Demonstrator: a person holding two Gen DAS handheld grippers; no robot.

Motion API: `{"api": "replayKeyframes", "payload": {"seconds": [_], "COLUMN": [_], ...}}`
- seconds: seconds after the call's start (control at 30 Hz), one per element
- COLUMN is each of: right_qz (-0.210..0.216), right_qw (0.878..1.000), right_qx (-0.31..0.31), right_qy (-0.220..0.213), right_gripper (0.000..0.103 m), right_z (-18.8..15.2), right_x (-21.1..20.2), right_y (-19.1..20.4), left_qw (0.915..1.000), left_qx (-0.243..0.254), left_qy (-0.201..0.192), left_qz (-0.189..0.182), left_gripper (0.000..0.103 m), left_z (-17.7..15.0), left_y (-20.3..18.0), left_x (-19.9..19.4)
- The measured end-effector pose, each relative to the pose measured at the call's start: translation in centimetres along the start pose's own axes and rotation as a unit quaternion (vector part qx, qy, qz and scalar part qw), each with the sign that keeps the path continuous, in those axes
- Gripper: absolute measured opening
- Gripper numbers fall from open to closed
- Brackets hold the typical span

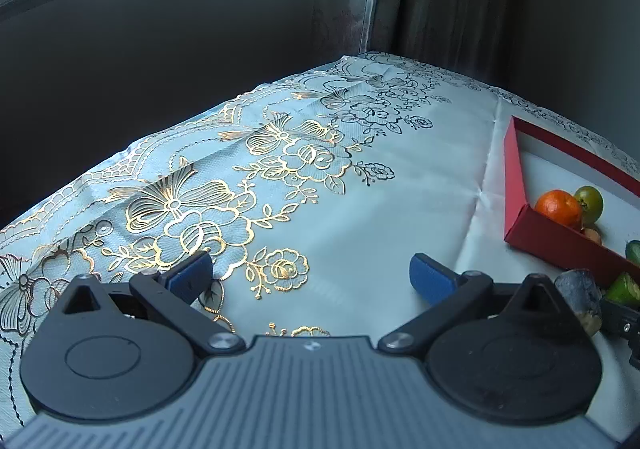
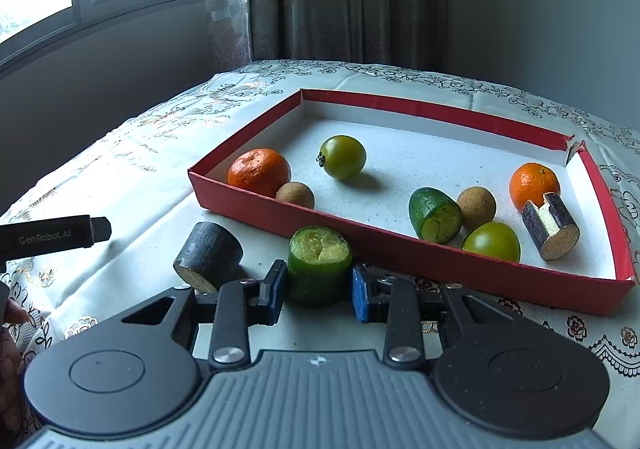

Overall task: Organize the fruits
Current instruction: 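Carry the cucumber piece into the red box and open the right gripper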

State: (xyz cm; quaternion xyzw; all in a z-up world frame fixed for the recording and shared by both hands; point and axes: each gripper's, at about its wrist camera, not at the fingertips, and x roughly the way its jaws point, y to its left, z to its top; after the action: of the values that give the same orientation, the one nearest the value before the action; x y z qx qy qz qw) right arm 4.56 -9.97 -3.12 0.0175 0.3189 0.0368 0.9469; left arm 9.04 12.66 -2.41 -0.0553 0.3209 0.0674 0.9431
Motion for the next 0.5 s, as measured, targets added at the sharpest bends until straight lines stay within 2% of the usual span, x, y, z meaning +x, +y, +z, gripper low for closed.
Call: {"api": "replayKeyframes", "payload": {"seconds": [0.5], "right_qz": [0.045], "right_qw": [0.999], "right_qx": [-0.005], "right_qy": [-0.029], "right_gripper": [0.031], "right_z": [-0.5], "right_x": [-2.3], "right_y": [-0.4], "left_qw": [1.0000], "left_qx": [0.001], "left_qy": [0.003], "left_qz": [0.002], "left_gripper": [0.103], "left_z": [0.0], "left_y": [-0.1], "left_x": [0.2]}}
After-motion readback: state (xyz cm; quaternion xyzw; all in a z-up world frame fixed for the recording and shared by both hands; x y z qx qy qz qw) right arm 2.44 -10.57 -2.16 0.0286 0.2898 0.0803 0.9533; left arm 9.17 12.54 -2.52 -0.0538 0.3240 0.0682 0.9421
